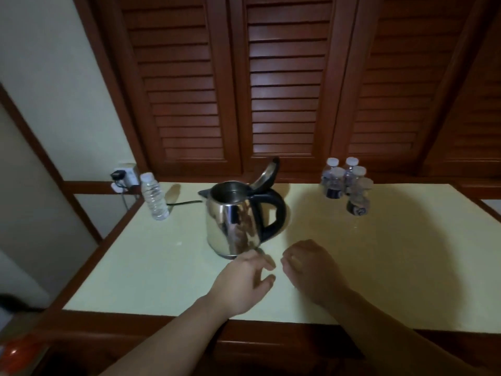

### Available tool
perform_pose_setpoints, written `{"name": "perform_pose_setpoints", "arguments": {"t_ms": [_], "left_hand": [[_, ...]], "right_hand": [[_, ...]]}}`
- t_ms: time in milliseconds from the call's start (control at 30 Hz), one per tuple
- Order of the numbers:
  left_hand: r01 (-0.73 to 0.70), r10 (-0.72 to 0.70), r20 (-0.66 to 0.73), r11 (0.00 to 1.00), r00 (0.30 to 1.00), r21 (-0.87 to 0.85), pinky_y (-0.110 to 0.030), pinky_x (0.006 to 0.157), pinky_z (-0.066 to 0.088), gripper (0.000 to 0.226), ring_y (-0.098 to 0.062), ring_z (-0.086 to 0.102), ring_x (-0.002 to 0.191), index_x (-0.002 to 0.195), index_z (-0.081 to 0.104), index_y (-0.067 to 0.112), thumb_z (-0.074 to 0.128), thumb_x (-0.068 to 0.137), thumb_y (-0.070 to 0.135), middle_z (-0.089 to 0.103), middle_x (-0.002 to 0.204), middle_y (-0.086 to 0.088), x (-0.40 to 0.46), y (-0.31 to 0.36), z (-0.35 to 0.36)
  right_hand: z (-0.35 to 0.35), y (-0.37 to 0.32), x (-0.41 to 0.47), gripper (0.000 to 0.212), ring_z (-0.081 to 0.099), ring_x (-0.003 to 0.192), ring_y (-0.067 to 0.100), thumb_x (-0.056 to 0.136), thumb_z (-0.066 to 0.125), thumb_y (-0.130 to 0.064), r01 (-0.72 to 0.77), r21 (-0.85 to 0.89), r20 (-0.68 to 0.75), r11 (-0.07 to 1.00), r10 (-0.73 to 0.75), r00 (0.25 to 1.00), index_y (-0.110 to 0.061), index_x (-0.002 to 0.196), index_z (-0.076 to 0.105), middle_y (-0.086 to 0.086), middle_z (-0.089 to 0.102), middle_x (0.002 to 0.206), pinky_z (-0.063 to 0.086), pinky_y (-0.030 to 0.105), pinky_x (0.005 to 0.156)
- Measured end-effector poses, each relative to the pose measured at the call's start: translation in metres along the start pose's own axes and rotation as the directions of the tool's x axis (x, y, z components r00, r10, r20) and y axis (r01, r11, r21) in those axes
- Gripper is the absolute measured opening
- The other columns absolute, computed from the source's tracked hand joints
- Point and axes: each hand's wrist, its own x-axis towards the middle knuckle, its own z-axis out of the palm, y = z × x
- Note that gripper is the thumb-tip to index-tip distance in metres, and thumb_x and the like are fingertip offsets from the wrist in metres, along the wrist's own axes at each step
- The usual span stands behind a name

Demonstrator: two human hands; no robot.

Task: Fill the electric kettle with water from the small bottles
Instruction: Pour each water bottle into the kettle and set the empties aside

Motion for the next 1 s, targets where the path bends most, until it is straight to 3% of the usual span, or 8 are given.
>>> {"name": "perform_pose_setpoints", "arguments": {"t_ms": [200,300,433,533,600,733,833,1000], "left_hand": [[0.043,-0.044,0.001,0.992,0.999,0.117,-0.005,0.083,0.035,0.034,0.005,0.05,0.093,0.122,0.073,0.03,0.063,0.094,0.047,0.053,0.105,0.027,-0.058,-0.073,-0.07],[0.128,-0.122,-0.049,0.982,0.991,0.136,-0.024,0.093,0.05,0.038,-0.002,0.058,0.104,0.123,0.072,0.034,0.063,0.092,0.054,0.062,0.109,0.018,-0.074,-0.116,-0.104],[0.237,-0.231,-0.066,0.965,0.971,0.114,-0.036,0.1,0.051,0.042,-0.011,0.059,0.115,0.123,0.072,0.033,0.066,0.088,0.056,0.063,0.114,0.012,-0.081,-0.161,-0.137],[0.293,-0.283,-0.102,0.952,0.954,0.091,-0.03,0.096,0.05,0.04,-0.016,0.061,0.109,0.123,0.071,0.026,0.072,0.088,0.047,0.062,0.113,0.005,-0.075,-0.189,-0.154],[0.34,-0.326,-0.148,0.936,0.934,0.084,-0.023,0.095,0.048,0.045,-0.016,0.063,0.111,0.126,0.069,0.023,0.076,0.087,0.044,0.062,0.119,0.002,-0.067,-0.203,-0.161],[0.458,-0.449,-0.187,0.889,0.874,0.004,-0.032,0.098,0.052,0.061,-0.018,0.06,0.121,0.137,0.06,0.021,0.077,0.085,0.048,0.061,0.131,0.001,-0.042,-0.225,-0.177],[0.452,-0.446,-0.246,0.891,0.86,-0.037,-0.04,0.1,0.053,0.075,-0.022,0.059,0.124,0.141,0.053,0.02,0.081,0.081,0.053,0.06,0.136,-0.001,-0.017,-0.235,-0.186],[0.431,-0.516,-0.257,0.843,0.817,-0.321,-0.036,0.095,0.05,0.109,-0.019,0.057,0.126,0.149,0.04,0.019,0.092,0.062,0.059,0.056,0.141,0.001,0.031,-0.246,-0.194]], "right_hand": [[0.056,-0.118,0.016,0.035,0.055,0.08,0.012,0.095,0.041,-0.039,0.038,0.103,0.098,0.994,-0.048,0.994,-0.021,0.082,0.068,-0.007,0.063,0.081,0.05,0.039,0.076],[0.086,-0.162,0.035,0.053,0.058,0.102,0.011,0.092,0.033,-0.053,0.027,0.148,0.193,0.989,-0.056,0.98,-0.021,0.11,0.072,-0.006,0.068,0.105,0.05,0.034,0.088],[0.119,-0.198,0.064,0.055,0.053,0.129,0.022,0.097,0.04,-0.052,0.075,0.122,0.301,0.99,-0.109,0.947,-0.018,0.132,0.067,0.002,0.065,0.134,0.041,0.036,0.107],[0.13,-0.215,0.084,0.055,0.03,0.152,0.02,0.104,0.048,-0.049,0.034,0.074,0.289,0.997,-0.054,0.956,-0.02,0.15,0.052,0.002,0.043,0.161,0.023,0.035,0.122],[0.136,-0.219,0.093,0.063,0.019,0.156,0.017,0.104,0.047,-0.053,-0.031,0.044,0.294,0.999,0.017,0.956,-0.023,0.159,0.04,0.0,0.027,0.169,0.014,0.033,0.125],[0.14,-0.222,0.093,0.069,0.014,0.158,0.017,0.103,0.042,-0.06,-0.072,-0.064,0.368,0.995,0.091,0.925,-0.025,0.162,0.031,0.0,0.018,0.172,0.011,0.036,0.127],[0.141,-0.219,0.091,0.071,0.014,0.157,0.016,0.102,0.041,-0.064,-0.09,-0.058,0.362,0.994,0.105,0.926,-0.027,0.161,0.033,-0.002,0.019,0.172,0.011,0.035,0.127],[0.146,-0.216,0.091,0.073,0.012,0.157,0.012,0.098,0.044,-0.068,-0.124,-0.033,0.333,0.992,0.128,0.934,-0.031,0.161,0.035,-0.008,0.018,0.172,0.007,0.027,0.124]]}}
